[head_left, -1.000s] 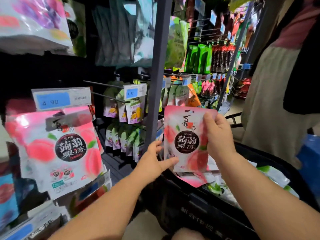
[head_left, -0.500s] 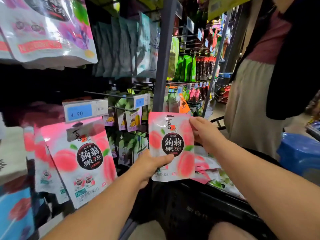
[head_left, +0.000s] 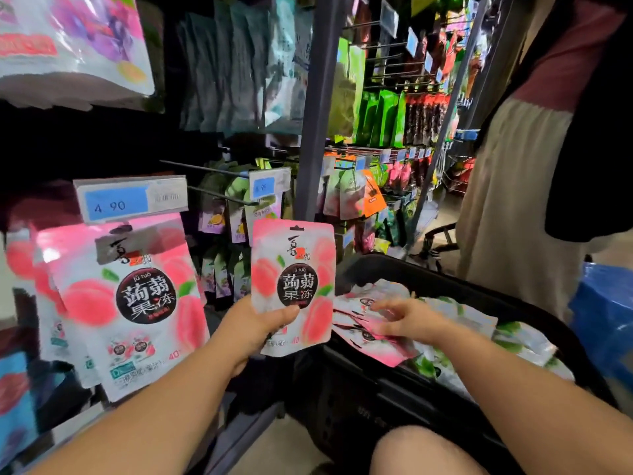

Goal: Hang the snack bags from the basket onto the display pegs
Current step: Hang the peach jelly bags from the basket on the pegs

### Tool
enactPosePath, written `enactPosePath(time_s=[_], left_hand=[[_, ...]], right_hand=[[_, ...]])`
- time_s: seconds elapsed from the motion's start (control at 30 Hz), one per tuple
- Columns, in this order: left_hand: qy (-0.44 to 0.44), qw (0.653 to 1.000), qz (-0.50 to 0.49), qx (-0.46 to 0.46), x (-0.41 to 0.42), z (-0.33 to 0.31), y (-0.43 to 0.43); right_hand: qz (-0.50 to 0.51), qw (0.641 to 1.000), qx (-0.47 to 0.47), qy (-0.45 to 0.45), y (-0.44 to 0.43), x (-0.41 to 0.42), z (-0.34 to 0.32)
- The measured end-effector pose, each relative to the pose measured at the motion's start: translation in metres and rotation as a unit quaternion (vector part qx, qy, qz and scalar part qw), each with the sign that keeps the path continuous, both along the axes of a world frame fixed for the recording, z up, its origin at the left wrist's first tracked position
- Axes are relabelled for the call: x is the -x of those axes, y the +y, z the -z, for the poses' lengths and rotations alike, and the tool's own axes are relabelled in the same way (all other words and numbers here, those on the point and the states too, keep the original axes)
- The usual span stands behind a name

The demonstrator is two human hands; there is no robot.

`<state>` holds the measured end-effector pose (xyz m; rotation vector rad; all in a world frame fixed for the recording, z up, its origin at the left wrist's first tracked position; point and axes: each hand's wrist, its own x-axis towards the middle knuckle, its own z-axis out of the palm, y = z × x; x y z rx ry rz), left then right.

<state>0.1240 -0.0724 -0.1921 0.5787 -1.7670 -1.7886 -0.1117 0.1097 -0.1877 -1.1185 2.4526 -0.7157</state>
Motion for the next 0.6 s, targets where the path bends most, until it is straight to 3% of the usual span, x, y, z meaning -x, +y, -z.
enactPosePath(time_s=[0.13, 0.27, 0.47, 0.6], left_hand=[[0.000, 1.000, -0.022, -0.021, 0.006, 0.006, -0.001], [-0.006, 0.999, -0.020, -0.044, 0.014, 0.011, 0.001], [-0.001, 0.997, -0.023, -0.073, 0.024, 0.014, -0.001], [0.000, 0.996, -0.035, -0.083, 0.030, 0.015, -0.003]], right_hand=[[-0.019, 0.999, -0.008, -0.049, -0.001, 0.019, 0.015], [-0.045, 0.998, -0.014, -0.040, 0.001, 0.030, 0.022], [-0.037, 0.996, 0.054, -0.064, 0.002, 0.041, 0.038], [-0.034, 0.995, 0.093, -0.031, -0.004, 0.046, 0.041]])
